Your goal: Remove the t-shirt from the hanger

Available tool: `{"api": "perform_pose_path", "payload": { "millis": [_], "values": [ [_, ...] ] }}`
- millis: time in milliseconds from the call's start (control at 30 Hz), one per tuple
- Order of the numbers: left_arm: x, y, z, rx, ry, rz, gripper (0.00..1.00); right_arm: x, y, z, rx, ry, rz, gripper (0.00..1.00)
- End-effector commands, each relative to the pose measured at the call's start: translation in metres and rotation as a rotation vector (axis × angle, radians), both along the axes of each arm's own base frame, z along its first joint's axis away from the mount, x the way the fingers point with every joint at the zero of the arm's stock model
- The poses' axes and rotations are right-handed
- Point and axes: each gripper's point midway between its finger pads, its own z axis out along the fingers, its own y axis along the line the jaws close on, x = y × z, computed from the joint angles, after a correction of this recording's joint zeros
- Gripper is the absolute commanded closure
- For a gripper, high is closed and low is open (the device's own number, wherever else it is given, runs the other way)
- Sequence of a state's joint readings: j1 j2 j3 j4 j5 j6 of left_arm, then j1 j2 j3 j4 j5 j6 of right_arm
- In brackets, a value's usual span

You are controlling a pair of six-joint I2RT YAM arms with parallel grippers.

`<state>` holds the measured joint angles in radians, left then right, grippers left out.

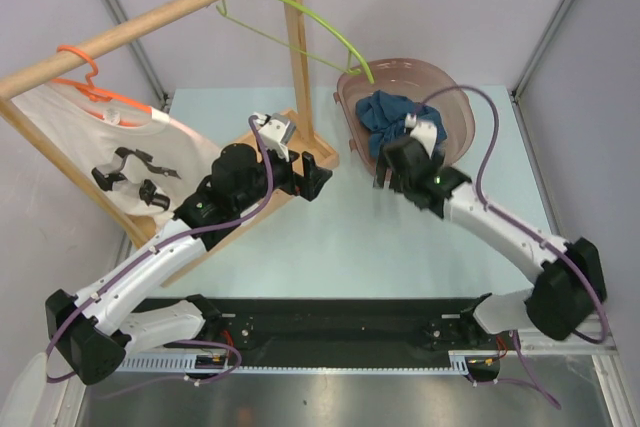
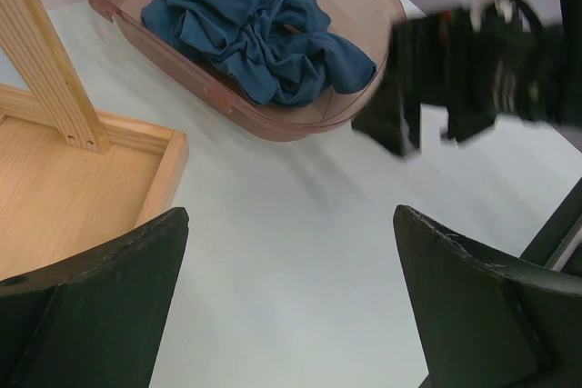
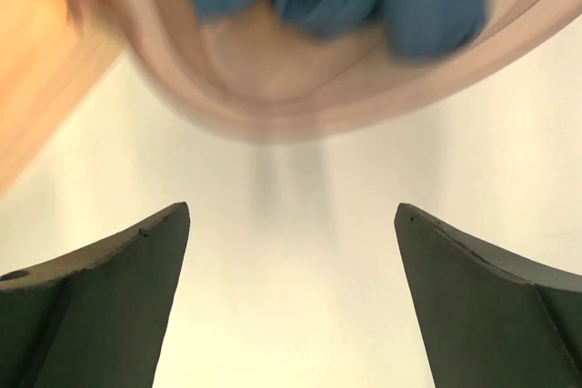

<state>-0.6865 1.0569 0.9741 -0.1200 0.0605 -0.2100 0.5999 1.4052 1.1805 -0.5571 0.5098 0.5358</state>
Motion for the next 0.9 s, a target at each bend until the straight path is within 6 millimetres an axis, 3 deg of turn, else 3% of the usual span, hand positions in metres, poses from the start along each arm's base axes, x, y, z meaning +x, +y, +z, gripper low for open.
{"api": "perform_pose_path", "payload": {
  "millis": [0, 33, 67, 100, 167, 200, 433, 633, 667, 700, 833, 867],
  "values": [
    [0.002, -0.003, 0.006, -0.030, -0.010, -0.008, 0.00, -0.033, 0.020, -0.003, 0.171, -0.122, 0.020, 0.01],
    [0.001, -0.004, 0.004, -0.030, -0.006, -0.014, 0.00, -0.044, 0.024, -0.002, 0.233, -0.127, 0.054, 0.01],
    [0.001, -0.004, 0.005, -0.032, -0.006, -0.013, 0.00, -0.053, 0.045, -0.003, 0.321, -0.114, 0.141, 0.01],
    [0.000, -0.005, 0.005, -0.035, -0.006, -0.018, 0.00, -0.067, 0.049, -0.027, 0.331, -0.071, 0.180, 0.02],
    [0.000, -0.005, 0.006, -0.038, -0.007, -0.024, 0.00, -0.079, 0.067, -0.022, 0.435, -0.098, 0.239, 0.01],
    [-0.001, -0.006, 0.008, -0.041, -0.009, -0.025, 0.00, -0.092, 0.074, -0.035, 0.440, -0.081, 0.273, 0.01],
    [-0.006, 0.006, 0.028, -0.050, -0.102, 0.004, 0.00, -0.105, 0.115, 0.007, 0.512, -0.174, 0.337, 0.00],
    [-0.006, 0.037, 0.039, -0.015, -0.141, 0.166, 0.00, -0.109, 0.111, 0.017, 0.490, -0.183, 0.290, 0.01],
    [-0.011, 0.043, 0.026, 0.010, -0.083, 0.181, 0.00, -0.109, 0.107, 0.018, 0.486, -0.184, 0.280, 0.00],
    [-0.015, 0.051, 0.037, -0.012, -0.077, 0.211, 0.00, -0.111, 0.104, 0.020, 0.489, -0.187, 0.275, 0.00],
    [-0.039, 0.078, 0.050, -0.095, 0.014, 0.288, 0.00, -0.113, 0.090, 0.021, 0.488, -0.209, 0.248, 0.00],
    [-0.050, 0.090, 0.062, -0.118, 0.005, 0.297, 0.00, -0.114, 0.087, 0.019, 0.488, -0.210, 0.242, 0.00]
  ]
}}
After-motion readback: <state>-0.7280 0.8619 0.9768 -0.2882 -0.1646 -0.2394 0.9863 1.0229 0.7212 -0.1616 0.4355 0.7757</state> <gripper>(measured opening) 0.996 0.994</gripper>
